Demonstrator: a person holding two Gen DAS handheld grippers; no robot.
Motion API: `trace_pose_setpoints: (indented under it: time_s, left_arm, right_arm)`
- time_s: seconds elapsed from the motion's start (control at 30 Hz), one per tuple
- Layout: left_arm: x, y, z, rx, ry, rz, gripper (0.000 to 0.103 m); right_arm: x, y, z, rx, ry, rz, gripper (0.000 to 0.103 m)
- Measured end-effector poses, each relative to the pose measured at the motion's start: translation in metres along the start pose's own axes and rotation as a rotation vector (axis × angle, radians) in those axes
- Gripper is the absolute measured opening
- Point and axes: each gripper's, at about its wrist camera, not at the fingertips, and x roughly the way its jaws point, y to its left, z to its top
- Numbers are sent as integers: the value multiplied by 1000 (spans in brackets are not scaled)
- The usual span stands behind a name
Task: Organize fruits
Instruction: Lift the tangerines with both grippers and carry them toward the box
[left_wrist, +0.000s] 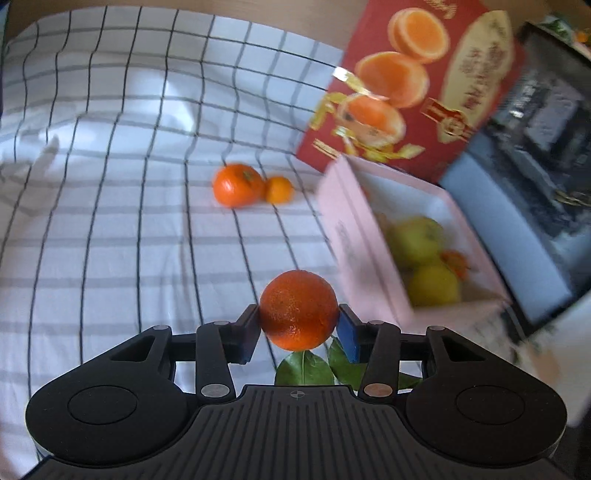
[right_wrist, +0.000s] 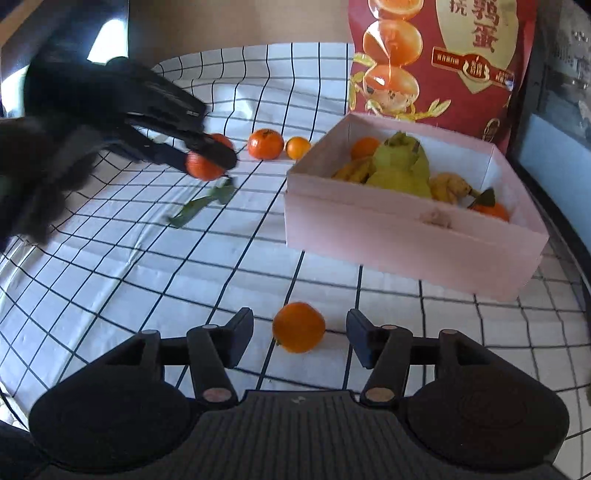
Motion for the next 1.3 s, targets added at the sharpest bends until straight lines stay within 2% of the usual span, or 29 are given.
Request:
trace_pose_setpoints:
  time_s: [0.07,0.2,0.33,0.57,0.7,0.8,0.83,0.9,1.0,1.13,1.3]
  left_arm:
    - [-13,1,-13,-36,18,-49,50]
    - [-29,-1,-36,-99,41,-102,50]
    - [-35,-13,-54,-99,69,-147,50]
    - [-36,-24,-69,-92,85,-104,50]
    - [-45,-18,-71,-95,58,-59,50]
    - [-54,-7,-72,-115,25,-8,50]
    - [-56,-3,-72,-120,16,8,50]
    - [-62,7,-74,-142,-1,31,50]
    - [-69,22,-79,-183,-26,50,50]
    - [-82,44,-85,-237,-57,72,50]
    - [-99,69,-87,-294,-117,92,50]
  right_arm:
    - [0,1,-3,-9,-5,3,57]
    - [1,3,-4,-31,-18,-2,57]
    - [2,3,-6,-49,-37,-9,57]
    - [-2,3,-13,-92,-74,-19,56]
    - [-15,3,-3,-101,-94,1,56]
    - [-31,-1,28,-100,-142,70,57]
    - [-33,-3,42,-98,-151,92,60]
    - [-32,-3,69,-98,-161,121,76]
    - [-23,6,113,-124,-169,131,79]
    - [13,26,169,-171,-106,204,79]
    - [91,41,216,-244,52,175,79]
